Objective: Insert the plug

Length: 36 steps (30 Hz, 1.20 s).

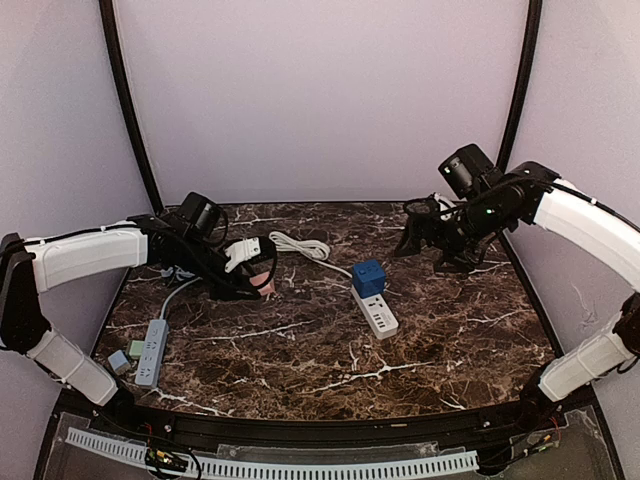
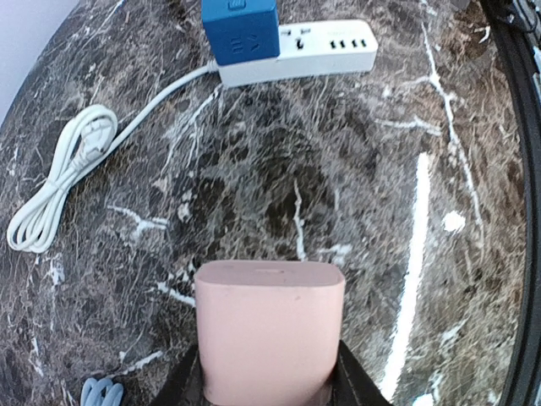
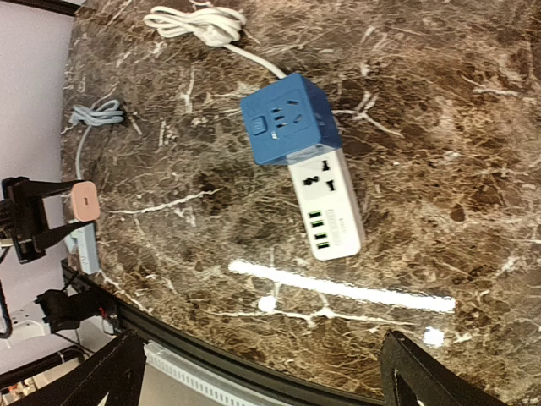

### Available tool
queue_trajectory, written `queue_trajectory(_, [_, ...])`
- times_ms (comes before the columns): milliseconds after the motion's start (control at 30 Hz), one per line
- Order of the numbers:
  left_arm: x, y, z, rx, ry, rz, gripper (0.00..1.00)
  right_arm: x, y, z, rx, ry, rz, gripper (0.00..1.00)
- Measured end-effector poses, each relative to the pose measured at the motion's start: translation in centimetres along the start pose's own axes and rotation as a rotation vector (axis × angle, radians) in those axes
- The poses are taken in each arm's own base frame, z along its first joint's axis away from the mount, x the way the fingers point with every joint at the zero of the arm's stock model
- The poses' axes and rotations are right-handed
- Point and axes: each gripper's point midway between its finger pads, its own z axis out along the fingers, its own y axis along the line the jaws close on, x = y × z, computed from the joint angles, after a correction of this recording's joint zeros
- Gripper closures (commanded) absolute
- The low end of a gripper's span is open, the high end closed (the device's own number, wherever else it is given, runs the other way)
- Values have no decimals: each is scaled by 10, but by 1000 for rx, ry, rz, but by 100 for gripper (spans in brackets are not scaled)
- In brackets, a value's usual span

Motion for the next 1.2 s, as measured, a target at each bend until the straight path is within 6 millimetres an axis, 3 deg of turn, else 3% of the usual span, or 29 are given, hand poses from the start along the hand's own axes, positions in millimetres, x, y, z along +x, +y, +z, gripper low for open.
queue_trajectory(200, [-41,-22,-5,25,-107,-65,99,-4,34,1,-165,22,28,6])
queue_trajectory(433, [-91,-32,-16,29,-239,-134,99,-3,65,1,-317,81,56,9])
queue_trajectory(700, [-143,-42,-24,63,-350,-162,99,5,85,5,-419,177,86,15])
queue_trajectory(867, [-166,-56,-12,115,-369,-157,99,9,92,7,-455,228,103,20])
queue_trajectory(1200, [-184,-78,9,174,-361,-139,99,17,97,5,-491,290,123,26])
